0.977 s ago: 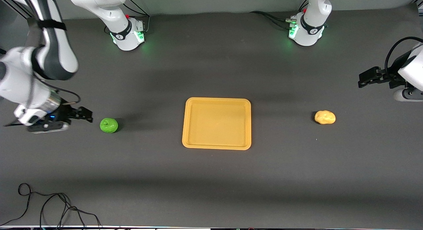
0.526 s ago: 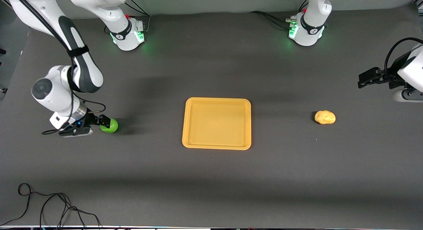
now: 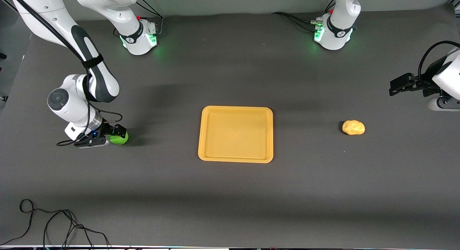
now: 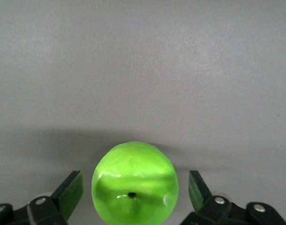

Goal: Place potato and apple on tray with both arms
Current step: 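Lower the right gripper over the green apple, then close the right gripper on the green apple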

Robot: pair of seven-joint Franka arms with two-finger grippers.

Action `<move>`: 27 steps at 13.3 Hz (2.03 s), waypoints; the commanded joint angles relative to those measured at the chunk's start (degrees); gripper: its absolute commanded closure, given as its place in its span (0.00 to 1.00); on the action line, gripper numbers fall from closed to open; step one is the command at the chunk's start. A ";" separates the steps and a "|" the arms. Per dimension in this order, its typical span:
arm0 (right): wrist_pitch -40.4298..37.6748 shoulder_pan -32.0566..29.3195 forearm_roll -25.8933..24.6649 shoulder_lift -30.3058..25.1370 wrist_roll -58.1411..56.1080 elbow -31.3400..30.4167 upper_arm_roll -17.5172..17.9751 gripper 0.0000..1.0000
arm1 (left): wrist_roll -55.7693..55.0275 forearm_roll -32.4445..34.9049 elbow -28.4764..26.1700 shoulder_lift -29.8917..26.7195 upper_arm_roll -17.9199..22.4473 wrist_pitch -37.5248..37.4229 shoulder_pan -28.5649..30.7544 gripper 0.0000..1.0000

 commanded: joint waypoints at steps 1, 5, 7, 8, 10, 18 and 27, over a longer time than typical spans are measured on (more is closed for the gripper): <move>2.81 0.41 -0.61 1.60 -1.00 -0.71 -0.06 0.00 | 0.11 0.24 0.93 0.25 0.77 -0.28 -0.93 0.00; 3.34 0.41 -0.61 2.57 -1.00 -0.71 0.03 0.00 | 0.11 0.24 0.93 0.25 0.77 -0.36 -0.93 0.00; 3.34 0.33 -0.61 2.92 -1.00 -0.71 -0.06 0.05 | 0.11 0.24 0.93 0.25 0.77 -0.36 -0.93 0.00; 3.34 0.33 -0.61 3.01 -1.00 -0.62 -0.06 0.23 | 0.11 0.24 0.93 0.25 0.77 -0.36 -0.93 0.00; 2.91 0.41 -0.61 2.84 -1.00 -0.53 -0.06 0.53 | 0.11 0.24 0.93 0.25 0.77 -0.36 -0.93 0.00; -9.97 0.59 -0.61 -3.31 -0.21 5.16 1.26 0.57 | 0.11 0.24 0.93 0.42 0.68 -0.28 -0.93 0.00; -20.39 0.68 -0.61 -5.51 -0.39 10.19 1.35 0.57 | 0.11 0.07 0.93 0.42 0.68 -0.28 -0.93 0.00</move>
